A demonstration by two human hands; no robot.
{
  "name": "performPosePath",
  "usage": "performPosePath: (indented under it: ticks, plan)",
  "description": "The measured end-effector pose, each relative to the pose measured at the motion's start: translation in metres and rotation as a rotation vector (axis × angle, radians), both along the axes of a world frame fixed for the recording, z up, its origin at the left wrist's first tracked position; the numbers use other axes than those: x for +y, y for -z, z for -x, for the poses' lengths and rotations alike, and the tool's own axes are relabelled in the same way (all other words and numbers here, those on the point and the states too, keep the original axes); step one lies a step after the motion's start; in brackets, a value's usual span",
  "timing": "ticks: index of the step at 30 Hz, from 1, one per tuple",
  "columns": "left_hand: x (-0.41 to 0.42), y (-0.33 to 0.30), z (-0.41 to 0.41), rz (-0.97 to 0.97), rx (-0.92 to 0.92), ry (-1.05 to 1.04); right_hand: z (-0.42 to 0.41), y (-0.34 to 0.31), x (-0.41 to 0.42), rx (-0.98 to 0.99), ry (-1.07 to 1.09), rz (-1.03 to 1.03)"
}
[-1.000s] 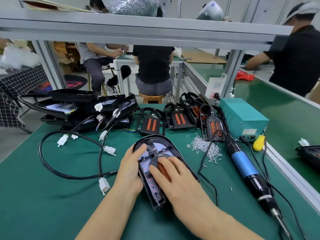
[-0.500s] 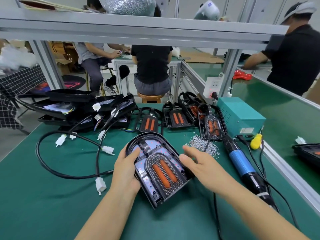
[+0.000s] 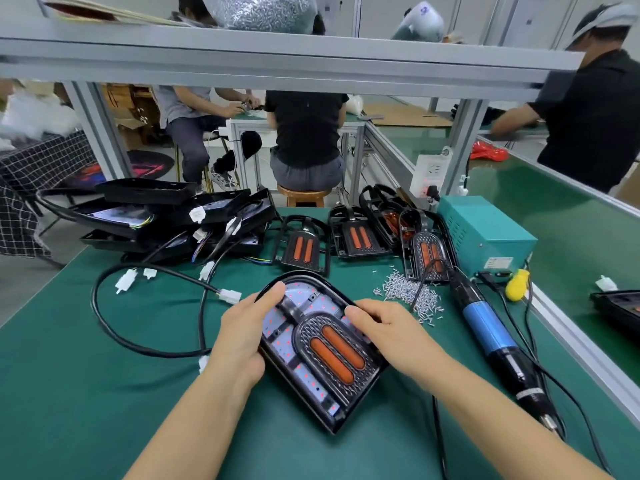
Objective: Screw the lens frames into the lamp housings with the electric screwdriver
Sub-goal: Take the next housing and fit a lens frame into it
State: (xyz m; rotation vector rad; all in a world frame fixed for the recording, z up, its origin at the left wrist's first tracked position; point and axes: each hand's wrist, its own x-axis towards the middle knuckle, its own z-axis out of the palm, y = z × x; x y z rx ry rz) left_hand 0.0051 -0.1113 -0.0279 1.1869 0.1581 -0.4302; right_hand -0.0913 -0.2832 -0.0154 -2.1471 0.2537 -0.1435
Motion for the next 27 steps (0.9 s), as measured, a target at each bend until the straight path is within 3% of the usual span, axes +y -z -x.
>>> performPosePath:
  ticks: [6,9,19,21,23,27]
  plan:
    - [0.001,0.004,0.001,-0.066,-0.047,0.021,-0.003,0.009,-0.003,-0.03,0.021,-0.077]
    - [0.002,0.003,-0.001,-0.088,-0.062,0.058,-0.004,0.009,-0.008,0.019,-0.006,-0.188]
    - [-0.002,0.005,-0.009,-0.145,0.035,0.089,-0.01,0.006,-0.013,0.213,-0.015,-0.186]
    - [-0.001,0.008,-0.011,-0.174,0.067,0.106,-0.004,0.003,-0.024,0.17,0.042,-0.064]
    - [0.002,0.01,-0.013,-0.207,0.054,0.125,0.003,-0.002,-0.044,0.08,0.173,0.182]
    - [0.006,0.016,-0.015,-0.377,-0.124,0.055,0.023,-0.013,-0.093,0.11,0.424,0.623]
